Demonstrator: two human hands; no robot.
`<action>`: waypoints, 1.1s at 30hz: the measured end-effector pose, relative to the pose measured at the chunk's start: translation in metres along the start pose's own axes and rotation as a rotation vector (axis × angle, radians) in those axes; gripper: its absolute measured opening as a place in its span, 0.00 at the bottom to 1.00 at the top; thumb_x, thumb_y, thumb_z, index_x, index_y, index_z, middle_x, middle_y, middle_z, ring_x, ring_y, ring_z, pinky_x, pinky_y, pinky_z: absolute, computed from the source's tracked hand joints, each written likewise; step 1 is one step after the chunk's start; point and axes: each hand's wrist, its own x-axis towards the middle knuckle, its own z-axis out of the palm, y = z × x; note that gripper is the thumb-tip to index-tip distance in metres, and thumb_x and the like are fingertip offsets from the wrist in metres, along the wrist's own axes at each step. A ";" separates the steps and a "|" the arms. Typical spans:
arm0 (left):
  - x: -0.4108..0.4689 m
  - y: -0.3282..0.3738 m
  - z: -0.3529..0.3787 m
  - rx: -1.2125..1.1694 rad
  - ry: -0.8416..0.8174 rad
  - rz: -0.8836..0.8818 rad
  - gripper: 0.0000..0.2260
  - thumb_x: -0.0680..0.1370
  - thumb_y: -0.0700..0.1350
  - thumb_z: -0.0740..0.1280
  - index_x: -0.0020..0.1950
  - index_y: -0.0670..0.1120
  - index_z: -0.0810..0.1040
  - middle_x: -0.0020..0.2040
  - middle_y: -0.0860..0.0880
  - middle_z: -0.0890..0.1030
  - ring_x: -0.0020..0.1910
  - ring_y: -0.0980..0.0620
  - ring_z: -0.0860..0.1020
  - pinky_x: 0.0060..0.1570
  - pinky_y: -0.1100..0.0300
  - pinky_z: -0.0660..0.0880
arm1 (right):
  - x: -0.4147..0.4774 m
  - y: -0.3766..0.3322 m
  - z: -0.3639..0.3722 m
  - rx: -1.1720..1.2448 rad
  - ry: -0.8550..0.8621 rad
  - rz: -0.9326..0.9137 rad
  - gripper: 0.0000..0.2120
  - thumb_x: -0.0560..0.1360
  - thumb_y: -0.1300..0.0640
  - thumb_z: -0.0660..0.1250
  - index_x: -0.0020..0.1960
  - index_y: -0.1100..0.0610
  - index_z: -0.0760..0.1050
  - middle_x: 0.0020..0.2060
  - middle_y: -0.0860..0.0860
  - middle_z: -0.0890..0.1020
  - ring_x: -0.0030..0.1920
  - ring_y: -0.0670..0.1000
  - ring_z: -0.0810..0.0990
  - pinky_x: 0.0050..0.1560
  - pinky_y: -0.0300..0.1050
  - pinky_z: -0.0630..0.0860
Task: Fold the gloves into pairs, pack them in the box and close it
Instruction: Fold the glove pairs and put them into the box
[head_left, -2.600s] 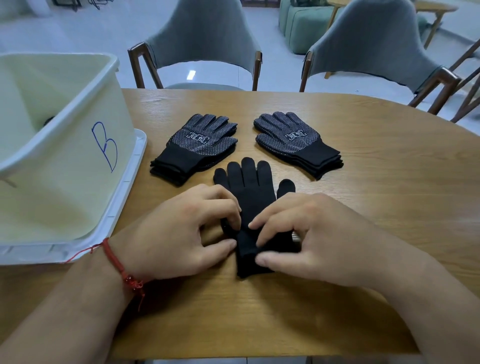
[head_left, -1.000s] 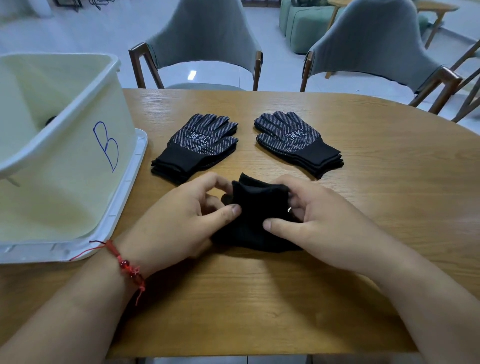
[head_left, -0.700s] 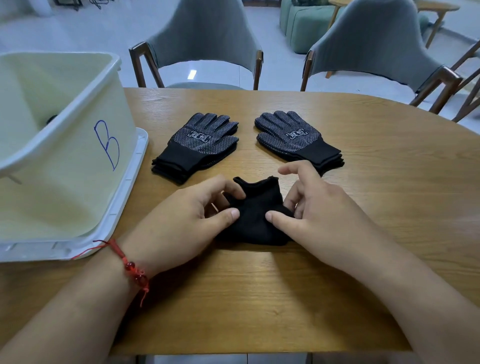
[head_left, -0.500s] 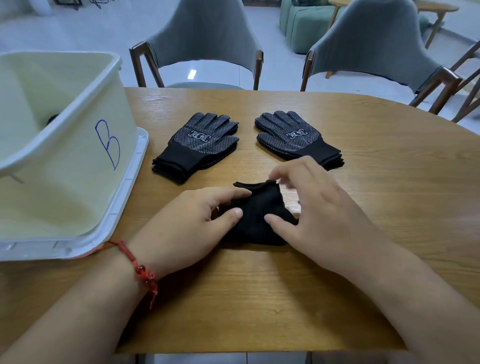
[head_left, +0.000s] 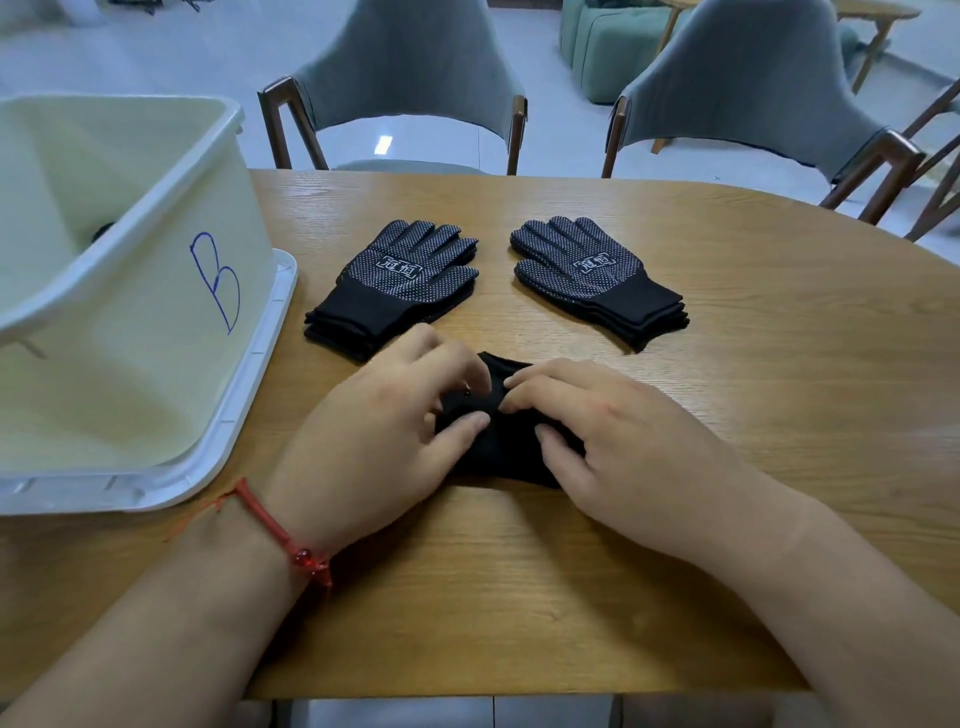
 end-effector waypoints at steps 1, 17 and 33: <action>-0.002 0.000 -0.004 0.022 -0.029 0.077 0.07 0.80 0.54 0.72 0.55 0.55 0.79 0.54 0.58 0.75 0.52 0.57 0.76 0.54 0.55 0.76 | 0.000 0.000 0.000 0.005 0.000 0.008 0.14 0.81 0.60 0.66 0.64 0.48 0.80 0.63 0.42 0.80 0.63 0.46 0.78 0.65 0.43 0.73; 0.000 0.005 -0.003 0.084 0.064 0.269 0.11 0.84 0.51 0.66 0.60 0.47 0.82 0.53 0.54 0.83 0.51 0.52 0.82 0.52 0.52 0.78 | 0.000 -0.007 -0.007 0.165 0.111 0.085 0.05 0.82 0.46 0.70 0.54 0.45 0.84 0.38 0.40 0.83 0.40 0.44 0.80 0.39 0.42 0.73; -0.003 0.024 -0.011 -0.916 -0.145 -0.340 0.14 0.79 0.39 0.71 0.64 0.46 0.83 0.48 0.48 0.88 0.41 0.56 0.86 0.37 0.65 0.79 | 0.004 -0.010 -0.025 1.094 0.172 0.431 0.08 0.67 0.55 0.81 0.46 0.53 0.88 0.40 0.54 0.88 0.41 0.51 0.86 0.42 0.41 0.79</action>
